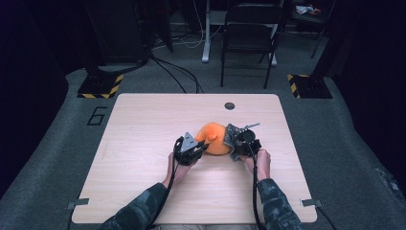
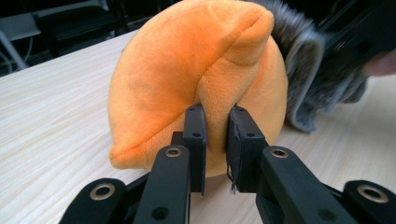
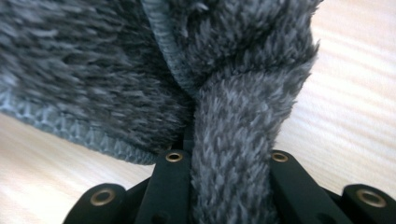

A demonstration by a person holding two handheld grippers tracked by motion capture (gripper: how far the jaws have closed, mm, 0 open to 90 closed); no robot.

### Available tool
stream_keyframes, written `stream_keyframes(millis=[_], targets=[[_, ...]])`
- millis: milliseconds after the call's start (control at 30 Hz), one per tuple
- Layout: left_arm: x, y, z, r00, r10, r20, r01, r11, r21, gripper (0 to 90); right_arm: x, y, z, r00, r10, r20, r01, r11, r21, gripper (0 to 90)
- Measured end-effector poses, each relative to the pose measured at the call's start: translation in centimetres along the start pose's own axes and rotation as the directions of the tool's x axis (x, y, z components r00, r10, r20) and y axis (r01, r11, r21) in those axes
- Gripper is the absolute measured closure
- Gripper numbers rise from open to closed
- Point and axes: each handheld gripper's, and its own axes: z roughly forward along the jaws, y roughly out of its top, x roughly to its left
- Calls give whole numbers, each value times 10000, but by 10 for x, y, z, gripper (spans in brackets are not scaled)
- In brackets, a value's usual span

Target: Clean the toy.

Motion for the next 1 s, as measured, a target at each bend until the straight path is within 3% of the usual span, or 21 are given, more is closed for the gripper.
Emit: stream_keyframes(millis=[100, 233, 300, 367, 533, 600, 667, 800, 1000], targets=[[0, 0, 0, 10000, 20, 14, -20, 10000, -12, 791, -7, -4, 10, 9997, 224, -11, -223, 9990, 384, 787], [1, 0, 0, 10000, 58, 41, -58, 10000, 2, 790, -11, -2, 2, 9997, 225, 38, -226, 9990, 391, 787], [1, 0, 0, 9999, 80, 101, -80, 10000, -20, 789, -11, 3, -12, 9997, 109, 214, -108, 9999, -15, 787], [0, 1, -1, 9999, 96, 113, -96, 10000, -14, 788, -8, 11, -31, 10000, 75, 21, -73, 9978, -662, 787], [-1, 1, 0, 9997, 138, 208, -138, 9999, -25, 785, 15, 25, -60, 9985, -501, -212, 442, 9744, -2203, 786], [-1, 1, -1, 9995, 180, 244, -180, 9998, 1, 781, 29, 28, -58, 9957, -901, -211, 829, 9701, -2282, 787], [-2, 1, 0, 9995, 125, 285, -129, 9999, 112, 774, 36, 28, -47, 9934, -1141, -106, 1099, 9748, -1943, 788], [-1, 1, -1, 9994, 129, 312, -132, 9999, 87, 724, 33, 24, -38, 9949, -995, -152, 950, 9780, -1860, 790], [10, 8, -10, 9996, -26, 281, 27, 10000, -41, 461, 27, 20, -33, 9950, -1000, -75, 970, 9792, -1782, 791]])
